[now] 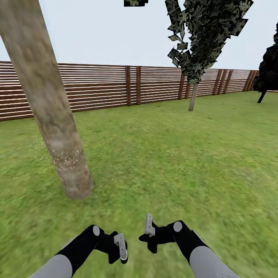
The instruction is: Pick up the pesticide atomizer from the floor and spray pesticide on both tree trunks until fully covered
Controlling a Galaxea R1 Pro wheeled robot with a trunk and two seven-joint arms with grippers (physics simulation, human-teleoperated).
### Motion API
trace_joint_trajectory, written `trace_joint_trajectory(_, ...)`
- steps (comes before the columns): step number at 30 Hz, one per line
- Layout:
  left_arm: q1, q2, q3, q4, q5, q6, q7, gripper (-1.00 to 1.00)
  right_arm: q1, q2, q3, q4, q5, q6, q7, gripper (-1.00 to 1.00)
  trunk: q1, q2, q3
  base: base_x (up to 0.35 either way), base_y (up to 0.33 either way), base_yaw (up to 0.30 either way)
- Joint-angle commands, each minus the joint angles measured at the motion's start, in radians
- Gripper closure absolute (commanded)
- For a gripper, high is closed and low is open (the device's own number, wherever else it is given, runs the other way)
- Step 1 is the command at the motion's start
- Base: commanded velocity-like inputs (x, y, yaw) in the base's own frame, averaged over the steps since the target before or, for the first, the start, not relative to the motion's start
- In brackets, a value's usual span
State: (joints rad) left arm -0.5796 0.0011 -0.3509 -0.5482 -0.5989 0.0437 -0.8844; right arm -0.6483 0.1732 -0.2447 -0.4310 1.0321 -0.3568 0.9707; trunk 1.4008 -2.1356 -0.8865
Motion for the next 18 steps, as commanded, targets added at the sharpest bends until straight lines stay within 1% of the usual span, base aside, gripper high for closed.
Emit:
trace_joint_trajectory(1,0.000,-0.004,-0.001,-0.004,-0.002,0.005,-0.003,1.00,-0.001,0.001,-0.008,-0.001,0.008,-0.004,0.004,1.00,0.000,0.000,-0.001,0.000,0.000,0.000)
trace_joint_trajectory(3,0.000,-0.015,0.000,-0.002,-0.003,0.005,-0.002,1.00,-0.001,0.001,-0.008,-0.001,0.008,-0.004,0.005,1.00,0.000,0.000,-0.001,0.000,0.000,0.000)
trace_joint_trajectory(8,0.000,-0.032,0.002,0.000,-0.002,0.005,0.001,1.00,-0.001,0.001,-0.008,0.000,0.008,-0.004,0.005,1.00,0.000,0.000,-0.001,0.000,0.000,0.000)
trace_joint_trajectory(12,0.000,-0.044,0.003,0.002,0.000,0.005,0.041,1.00,-0.001,0.001,-0.008,0.000,0.008,-0.004,0.004,1.00,0.000,0.000,-0.001,0.000,0.000,0.000)
trace_joint_trajectory(18,0.001,-0.060,0.001,0.002,0.001,0.004,0.048,1.00,-0.001,0.001,-0.008,0.000,0.008,-0.004,0.004,1.00,0.000,0.000,-0.001,0.000,0.000,0.000)
